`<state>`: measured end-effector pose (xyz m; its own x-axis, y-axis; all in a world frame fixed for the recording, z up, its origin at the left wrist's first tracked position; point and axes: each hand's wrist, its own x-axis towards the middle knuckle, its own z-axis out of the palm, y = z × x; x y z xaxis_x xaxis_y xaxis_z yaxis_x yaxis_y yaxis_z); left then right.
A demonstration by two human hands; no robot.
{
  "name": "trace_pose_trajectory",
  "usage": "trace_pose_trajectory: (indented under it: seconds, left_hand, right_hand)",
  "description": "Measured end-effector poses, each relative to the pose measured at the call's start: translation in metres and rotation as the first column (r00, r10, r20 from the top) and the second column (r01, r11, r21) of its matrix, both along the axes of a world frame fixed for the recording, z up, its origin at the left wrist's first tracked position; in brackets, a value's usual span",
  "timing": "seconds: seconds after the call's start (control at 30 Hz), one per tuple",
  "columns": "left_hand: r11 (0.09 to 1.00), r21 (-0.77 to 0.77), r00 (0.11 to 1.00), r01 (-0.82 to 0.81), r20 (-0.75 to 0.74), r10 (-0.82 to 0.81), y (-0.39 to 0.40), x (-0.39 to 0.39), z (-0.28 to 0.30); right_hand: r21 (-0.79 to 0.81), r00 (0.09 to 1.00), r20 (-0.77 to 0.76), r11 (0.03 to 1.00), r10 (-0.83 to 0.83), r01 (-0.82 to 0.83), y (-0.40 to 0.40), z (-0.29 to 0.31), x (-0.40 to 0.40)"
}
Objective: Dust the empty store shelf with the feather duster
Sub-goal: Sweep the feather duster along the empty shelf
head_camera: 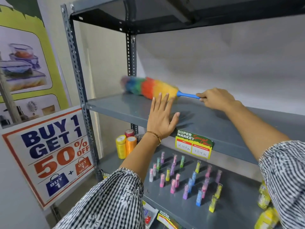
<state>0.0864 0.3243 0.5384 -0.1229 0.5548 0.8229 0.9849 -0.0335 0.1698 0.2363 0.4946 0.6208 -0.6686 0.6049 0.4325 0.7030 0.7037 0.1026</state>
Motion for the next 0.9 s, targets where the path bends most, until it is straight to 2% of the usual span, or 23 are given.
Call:
trace_pose_trajectory:
  seconds: [0.1, 0.17, 0.27, 0.37, 0.5, 0.77, 0.9]
  left_hand:
    - [1.0, -0.015, 1.0, -0.004, -0.01, 0.004, -0.001, 0.001, -0.001]
    - [1.0, -0.01, 1.0, -0.002, -0.009, 0.002, -0.001, 0.001, -0.001]
    - [1.0, 0.001, 1.0, -0.001, 0.0, 0.001, -0.001, 0.001, -0.001]
    - [1.0, -0.011, 1.0, -0.011, -0.019, 0.011, 0.001, 0.0, -0.002]
    - [0.995, -0.082, 0.997, -0.061, -0.043, 0.058, 0.001, -0.002, 0.0]
    - [0.972, -0.145, 0.98, -0.188, -0.1, 0.174, -0.015, 0.004, 0.005]
    - [0.983, -0.091, 0.987, -0.16, 0.001, 0.161, -0.042, 0.005, 0.007]
  right_hand:
    - [-0.095, 0.996, -0.083, 0.995, 0.011, -0.019, 0.0, -0.003, -0.001]
    - [-0.095, 0.989, -0.143, 0.995, -0.03, 0.017, 0.004, -0.006, 0.005]
    - [-0.058, 0.998, -0.031, 0.996, -0.062, 0.06, 0.001, -0.003, 0.002]
    - [-0.011, 0.995, 0.102, 1.0, -0.007, 0.008, -0.011, 0.008, -0.01]
    - [0.051, 0.978, 0.206, 0.997, 0.037, -0.049, -0.031, 0.012, -0.009]
    - [-0.026, 0.967, 0.171, 0.982, 0.187, -0.185, -0.089, 0.004, 0.029]
    - [-0.035, 0.964, 0.148, 0.975, 0.222, -0.219, -0.118, 0.007, 0.053]
